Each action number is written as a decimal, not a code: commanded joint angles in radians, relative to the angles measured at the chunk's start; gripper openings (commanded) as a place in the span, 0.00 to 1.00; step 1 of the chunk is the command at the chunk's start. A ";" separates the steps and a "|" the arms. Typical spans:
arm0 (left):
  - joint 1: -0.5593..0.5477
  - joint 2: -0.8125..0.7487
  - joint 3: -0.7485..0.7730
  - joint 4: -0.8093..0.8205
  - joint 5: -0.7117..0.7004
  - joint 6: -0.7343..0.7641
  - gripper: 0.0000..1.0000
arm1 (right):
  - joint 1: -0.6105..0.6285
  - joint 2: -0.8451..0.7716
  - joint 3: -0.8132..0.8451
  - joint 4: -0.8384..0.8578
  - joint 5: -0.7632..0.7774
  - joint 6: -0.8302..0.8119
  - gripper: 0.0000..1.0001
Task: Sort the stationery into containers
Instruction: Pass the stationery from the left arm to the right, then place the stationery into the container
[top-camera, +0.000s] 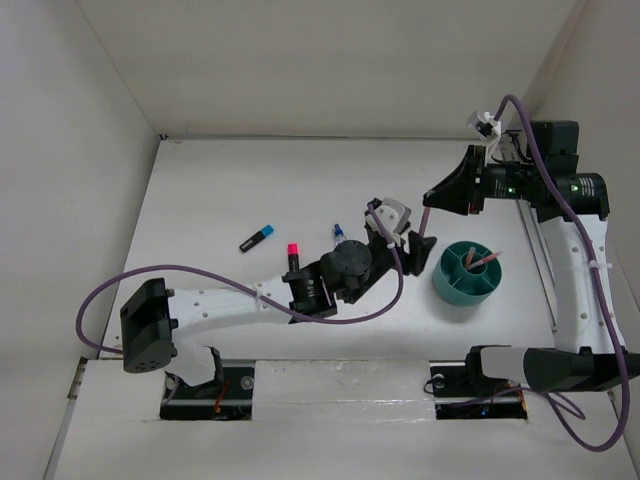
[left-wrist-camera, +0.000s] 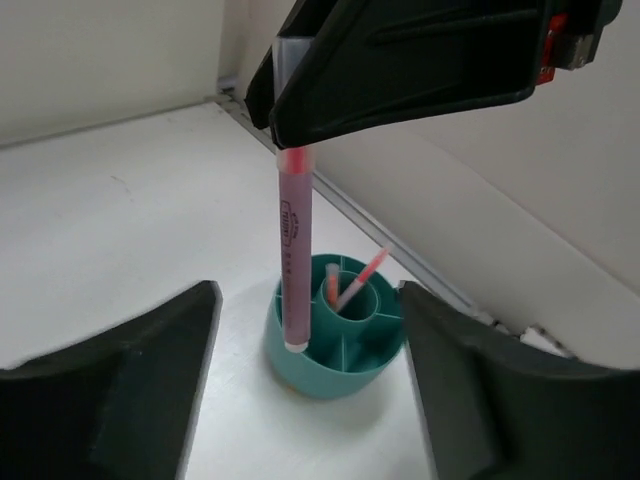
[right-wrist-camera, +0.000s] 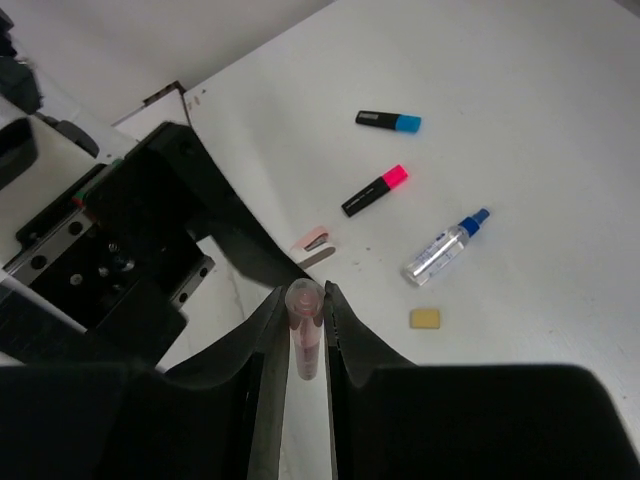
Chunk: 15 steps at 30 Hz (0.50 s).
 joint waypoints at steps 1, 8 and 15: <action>-0.004 -0.011 0.020 0.066 -0.021 -0.010 0.72 | 0.005 -0.040 -0.011 0.077 0.057 -0.016 0.00; -0.004 -0.020 0.056 -0.197 -0.223 -0.163 1.00 | -0.142 -0.133 -0.187 0.192 0.302 -0.129 0.00; -0.004 -0.148 -0.101 -0.370 -0.306 -0.343 1.00 | -0.364 -0.199 -0.376 0.205 0.319 -0.318 0.00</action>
